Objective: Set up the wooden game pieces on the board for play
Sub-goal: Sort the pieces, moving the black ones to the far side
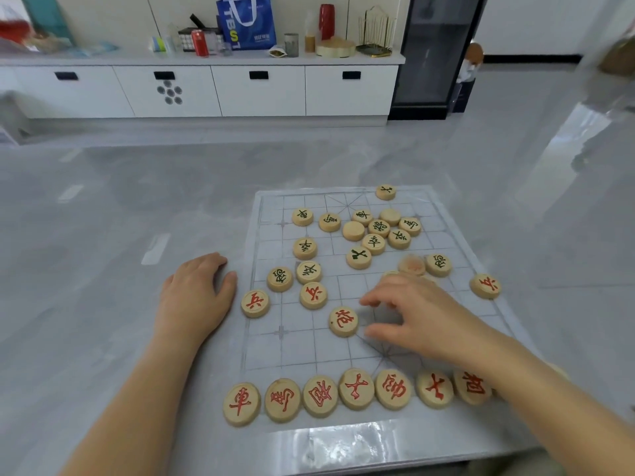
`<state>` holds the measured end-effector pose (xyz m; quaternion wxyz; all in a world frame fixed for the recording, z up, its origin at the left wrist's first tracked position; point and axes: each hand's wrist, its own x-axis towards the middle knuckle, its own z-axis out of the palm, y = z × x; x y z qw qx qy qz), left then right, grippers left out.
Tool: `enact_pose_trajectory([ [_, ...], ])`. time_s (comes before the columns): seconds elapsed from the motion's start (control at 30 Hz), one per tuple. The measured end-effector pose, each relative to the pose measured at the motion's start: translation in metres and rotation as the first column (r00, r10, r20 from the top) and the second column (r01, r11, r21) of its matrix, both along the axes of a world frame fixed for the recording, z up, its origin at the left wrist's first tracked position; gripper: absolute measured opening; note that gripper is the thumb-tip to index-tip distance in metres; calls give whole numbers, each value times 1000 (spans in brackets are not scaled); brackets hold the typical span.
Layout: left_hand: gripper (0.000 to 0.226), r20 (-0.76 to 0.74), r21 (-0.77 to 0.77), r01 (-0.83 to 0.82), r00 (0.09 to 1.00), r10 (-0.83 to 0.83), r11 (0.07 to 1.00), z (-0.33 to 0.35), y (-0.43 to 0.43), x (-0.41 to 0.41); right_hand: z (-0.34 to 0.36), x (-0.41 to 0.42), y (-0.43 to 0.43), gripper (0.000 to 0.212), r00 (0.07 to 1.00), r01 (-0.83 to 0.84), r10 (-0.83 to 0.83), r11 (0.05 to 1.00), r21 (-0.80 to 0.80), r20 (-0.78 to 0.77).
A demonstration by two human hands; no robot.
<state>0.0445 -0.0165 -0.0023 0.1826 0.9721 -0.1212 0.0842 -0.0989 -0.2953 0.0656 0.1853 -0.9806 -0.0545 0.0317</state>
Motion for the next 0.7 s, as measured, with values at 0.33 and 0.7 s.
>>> enact_pose_trajectory([
  [0.33,38,-16,-9,-8,1000,7,1000,3,-1,-2,-8,17,46,47,992,-89,92,995,-46,81],
  [0.7,38,-18,-19,-8,1000,8,1000,4,-3,-3,-16,46,89,39,971,-237,239,967,-93,20],
])
